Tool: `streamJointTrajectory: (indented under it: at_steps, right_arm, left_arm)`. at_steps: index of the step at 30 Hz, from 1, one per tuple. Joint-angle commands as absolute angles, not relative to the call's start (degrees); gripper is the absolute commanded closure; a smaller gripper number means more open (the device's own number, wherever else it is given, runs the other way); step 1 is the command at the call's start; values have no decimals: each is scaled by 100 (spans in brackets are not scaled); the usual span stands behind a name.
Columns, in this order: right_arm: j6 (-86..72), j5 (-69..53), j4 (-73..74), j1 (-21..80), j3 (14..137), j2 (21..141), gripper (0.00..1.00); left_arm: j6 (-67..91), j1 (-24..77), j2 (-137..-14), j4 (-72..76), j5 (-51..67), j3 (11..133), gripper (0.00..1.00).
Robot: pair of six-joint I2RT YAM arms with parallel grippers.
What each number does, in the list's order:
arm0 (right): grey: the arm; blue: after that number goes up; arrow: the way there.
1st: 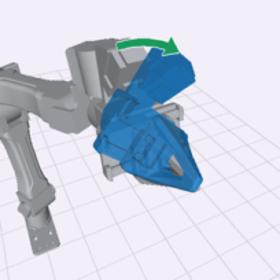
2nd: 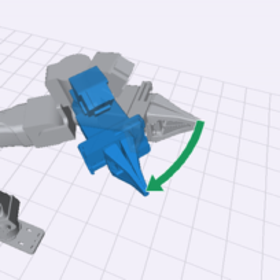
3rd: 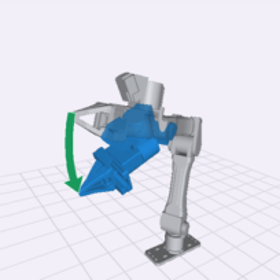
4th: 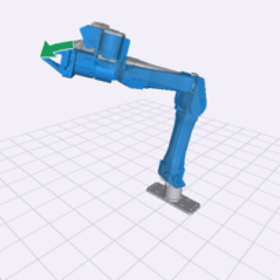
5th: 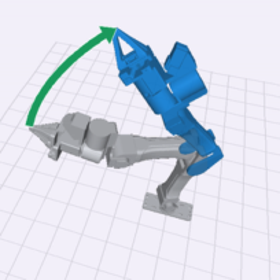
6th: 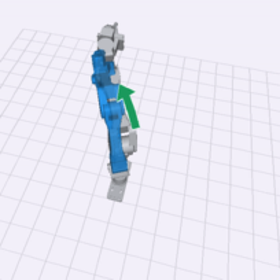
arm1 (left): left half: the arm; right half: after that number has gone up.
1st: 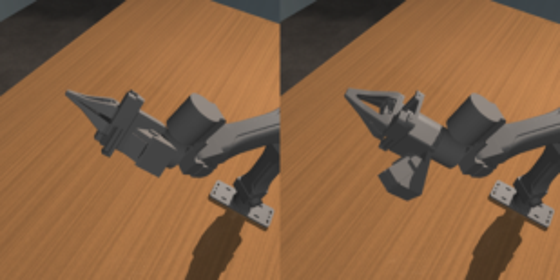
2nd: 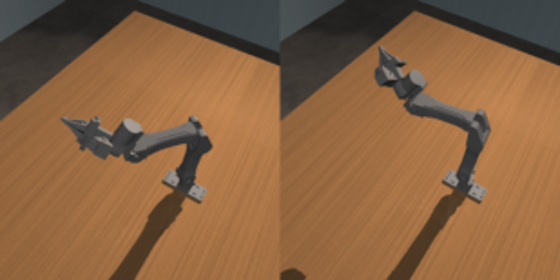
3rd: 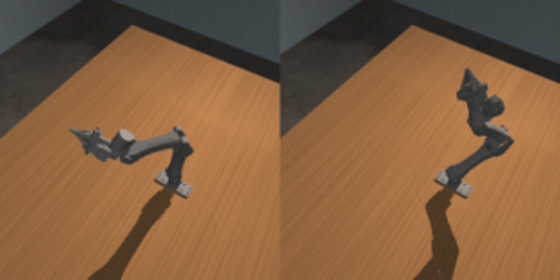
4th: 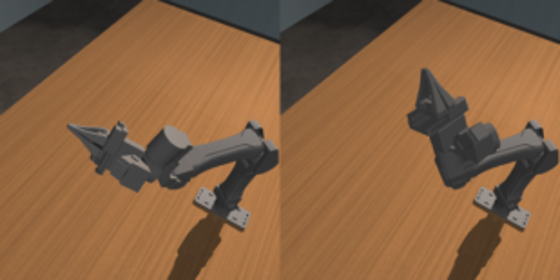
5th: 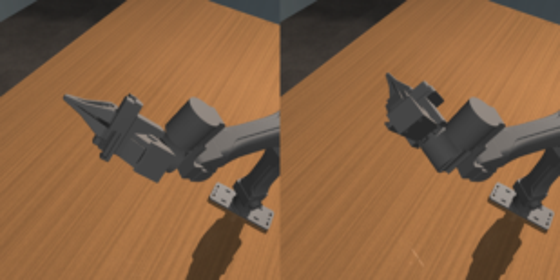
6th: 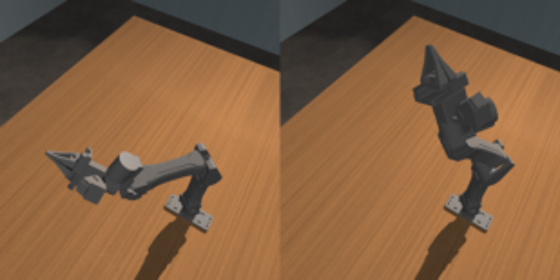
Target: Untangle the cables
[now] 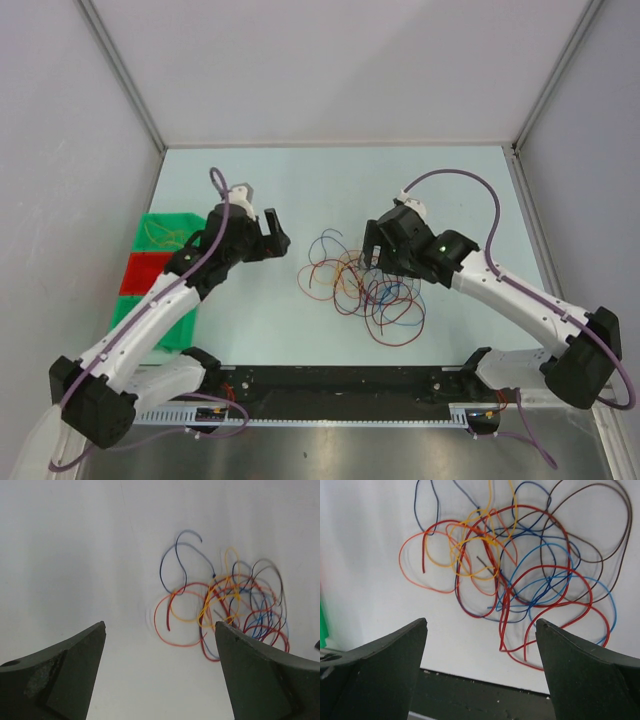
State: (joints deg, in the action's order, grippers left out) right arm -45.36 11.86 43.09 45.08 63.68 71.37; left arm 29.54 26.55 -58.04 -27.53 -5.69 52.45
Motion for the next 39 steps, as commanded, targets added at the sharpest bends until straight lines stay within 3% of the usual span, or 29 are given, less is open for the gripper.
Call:
streamJointTrajectory:
  at_steps: [1,9,14,34,35,38,39]
  right_arm:
    - [-4290,1740,3991,4377,6574,7408,6]
    - [-3727,1442,3507,3894,6504,7831,6]
    - [-3612,1117,3244,3674,6293,7884,6]
    - [-3736,905,3269,3138,5889,7427,6]
    - [-3727,914,3261,3138,5889,7418,6]
    - [-3709,888,3261,3111,5897,7392,6]
    - [-3709,879,3261,3103,5897,7392,6]
  left_arm:
    - [3102,2979,-6203,-2427,-475,4887,8]
    - [3322,3234,-7276,-1750,-202,4571,13]
    - [3515,3322,-7909,-1258,184,4377,22]
    - [3480,3480,-8841,-1082,-62,4465,50]
    - [3463,3480,-8833,-1029,-44,4456,53]
    - [3480,3480,-8816,-958,-44,4474,75]
    - [3515,3480,-8789,-1002,-53,4500,94]
